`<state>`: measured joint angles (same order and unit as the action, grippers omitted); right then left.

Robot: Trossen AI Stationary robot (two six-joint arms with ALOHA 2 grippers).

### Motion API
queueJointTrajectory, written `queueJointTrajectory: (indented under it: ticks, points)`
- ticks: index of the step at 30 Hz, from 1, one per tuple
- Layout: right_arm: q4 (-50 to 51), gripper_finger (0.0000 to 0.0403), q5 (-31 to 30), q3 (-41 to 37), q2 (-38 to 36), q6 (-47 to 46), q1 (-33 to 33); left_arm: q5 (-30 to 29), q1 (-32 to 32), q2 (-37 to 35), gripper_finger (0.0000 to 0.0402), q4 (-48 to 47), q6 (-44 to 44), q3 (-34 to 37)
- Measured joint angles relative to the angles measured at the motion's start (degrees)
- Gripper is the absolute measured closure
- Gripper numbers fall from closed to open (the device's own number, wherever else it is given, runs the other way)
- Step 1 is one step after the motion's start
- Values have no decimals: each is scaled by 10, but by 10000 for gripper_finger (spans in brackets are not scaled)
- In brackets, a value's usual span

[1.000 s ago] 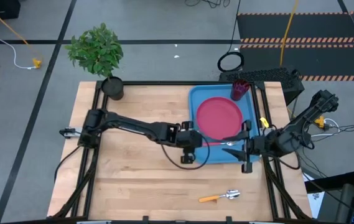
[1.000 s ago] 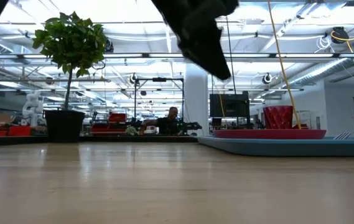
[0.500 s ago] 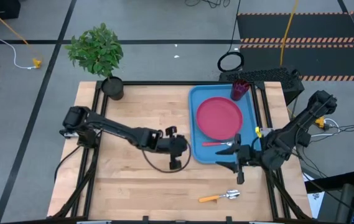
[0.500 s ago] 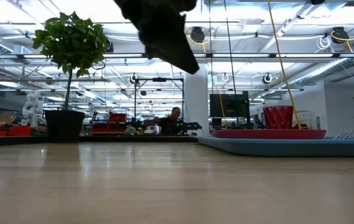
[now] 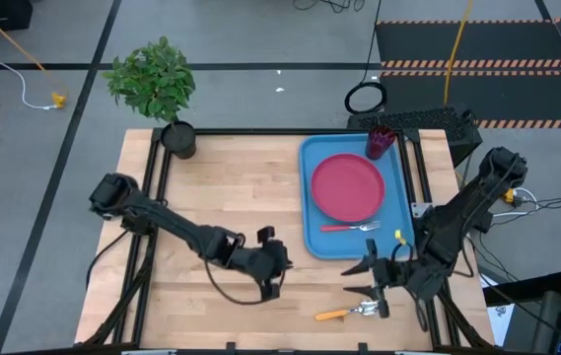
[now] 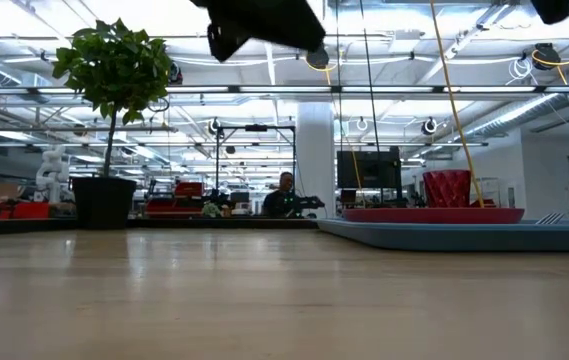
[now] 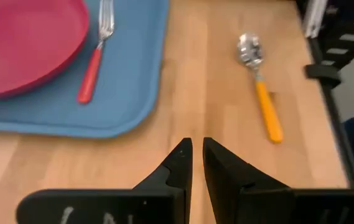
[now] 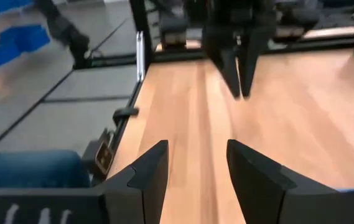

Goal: Pick and place plate/cup/fork/spoon on tray
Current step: Put the yellow spoon on the blue tray

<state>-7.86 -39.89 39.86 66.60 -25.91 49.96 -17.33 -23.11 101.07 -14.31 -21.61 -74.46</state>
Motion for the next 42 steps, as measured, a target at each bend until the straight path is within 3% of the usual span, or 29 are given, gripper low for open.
queueJointTrajectory:
  ticks: [6, 14, 20, 42]
  points:
    - [17, 248, 57, 0, 53, -22, 5, -24, -26, 0, 362, 43, 16, 0]
    - [104, 247, 142, 0, 116, -163, 5, -41, -27, 0, 362, 39, -5, 0]
    - [93, 247, 175, 0, 184, -171, 23, -53, -27, 2, 362, 40, -33, 0]
    - [88, 247, 157, 0, 213, -148, 62, -64, -29, 2, 362, 64, -59, -1]
